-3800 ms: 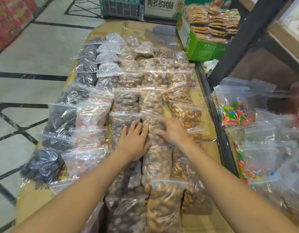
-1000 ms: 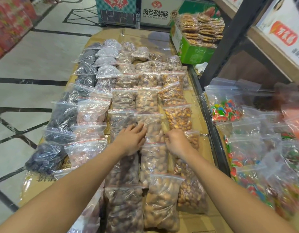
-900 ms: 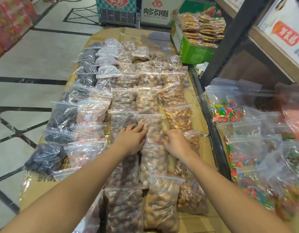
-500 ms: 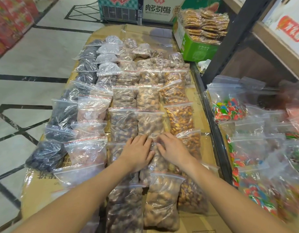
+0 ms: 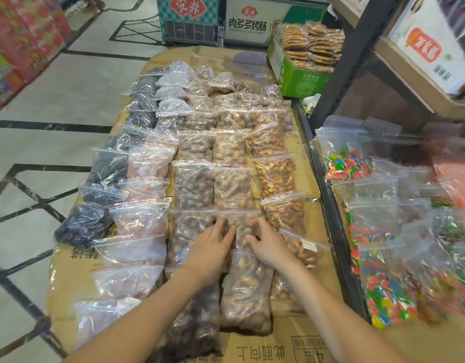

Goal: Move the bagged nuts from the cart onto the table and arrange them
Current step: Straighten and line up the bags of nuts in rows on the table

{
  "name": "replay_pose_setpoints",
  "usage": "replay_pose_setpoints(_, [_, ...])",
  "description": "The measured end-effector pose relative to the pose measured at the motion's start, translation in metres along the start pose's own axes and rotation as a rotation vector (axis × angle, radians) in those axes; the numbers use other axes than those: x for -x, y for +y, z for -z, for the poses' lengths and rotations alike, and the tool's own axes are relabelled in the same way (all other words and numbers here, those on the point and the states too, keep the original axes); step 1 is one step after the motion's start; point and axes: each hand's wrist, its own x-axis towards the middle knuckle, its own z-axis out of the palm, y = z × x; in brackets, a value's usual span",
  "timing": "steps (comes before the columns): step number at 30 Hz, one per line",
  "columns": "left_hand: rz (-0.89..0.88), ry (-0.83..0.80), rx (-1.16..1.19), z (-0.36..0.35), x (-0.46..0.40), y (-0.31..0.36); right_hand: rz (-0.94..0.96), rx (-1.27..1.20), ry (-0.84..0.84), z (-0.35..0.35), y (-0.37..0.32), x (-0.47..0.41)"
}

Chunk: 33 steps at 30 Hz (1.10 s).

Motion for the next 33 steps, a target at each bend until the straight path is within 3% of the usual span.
replay_pose_setpoints(7, [0.015,-0.019,0.026,0.005,0.002,0.014,0.027,-0.252,0.028,0.000,0.009,0.005])
replay_pose_setpoints(14, [0.119,-0.104,-0.025,0.006,-0.005,0.024,0.023,-0.193,-0.022,-0.007,0.009,-0.001])
replay_pose_setpoints(19, [0.100,-0.143,-0.015,0.007,-0.003,0.025,0.015,-0.279,-0.006,-0.006,0.017,-0.002])
replay_pose_setpoints(23, [0.038,-0.093,-0.010,0.009,0.005,0.021,0.014,-0.192,0.031,-0.011,0.014,-0.007])
replay_pose_setpoints(27, [0.059,-0.121,-0.105,0.010,0.008,0.027,-0.048,-0.390,0.017,-0.014,0.014,-0.008])
replay_pose_setpoints(33, [0.031,-0.065,-0.202,0.009,0.008,0.028,-0.283,-0.662,0.045,-0.014,0.015,-0.014])
